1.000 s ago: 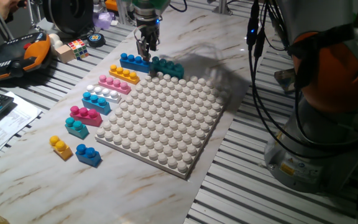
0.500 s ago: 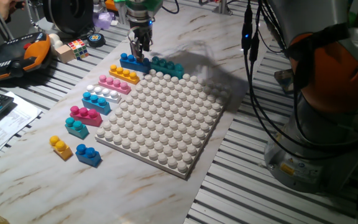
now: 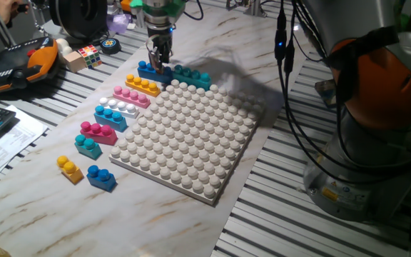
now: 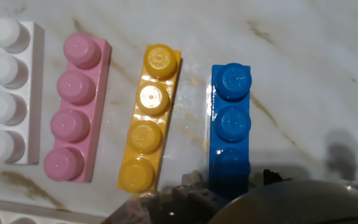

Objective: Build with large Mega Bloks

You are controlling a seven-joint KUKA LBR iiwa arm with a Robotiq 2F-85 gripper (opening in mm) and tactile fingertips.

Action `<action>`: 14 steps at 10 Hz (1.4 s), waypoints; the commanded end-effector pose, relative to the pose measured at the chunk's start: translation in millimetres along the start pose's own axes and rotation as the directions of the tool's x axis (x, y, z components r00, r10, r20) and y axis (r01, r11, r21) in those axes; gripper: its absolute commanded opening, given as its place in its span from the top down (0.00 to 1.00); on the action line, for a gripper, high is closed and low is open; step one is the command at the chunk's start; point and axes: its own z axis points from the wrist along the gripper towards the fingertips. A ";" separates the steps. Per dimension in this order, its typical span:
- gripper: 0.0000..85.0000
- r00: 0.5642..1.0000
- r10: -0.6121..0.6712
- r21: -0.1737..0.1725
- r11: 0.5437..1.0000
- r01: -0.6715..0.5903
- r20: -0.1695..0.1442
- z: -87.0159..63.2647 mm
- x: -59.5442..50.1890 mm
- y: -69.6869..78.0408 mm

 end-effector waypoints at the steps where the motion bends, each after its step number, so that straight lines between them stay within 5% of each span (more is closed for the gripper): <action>1: 0.38 1.000 -0.002 0.000 1.000 0.002 0.001 0.7 -1.1 -0.1; 8: 0.57 1.000 -0.022 0.004 1.000 0.022 -0.011 1.2 -12.6 2.3; 11: 0.79 1.000 -0.029 0.004 1.000 0.029 -0.011 2.9 -12.4 3.1; 12: 0.99 0.999 -0.030 0.002 1.000 0.030 -0.012 2.4 -12.6 3.7; 14: 0.99 1.000 -0.016 0.007 1.000 0.016 -0.004 -3.8 -14.9 6.4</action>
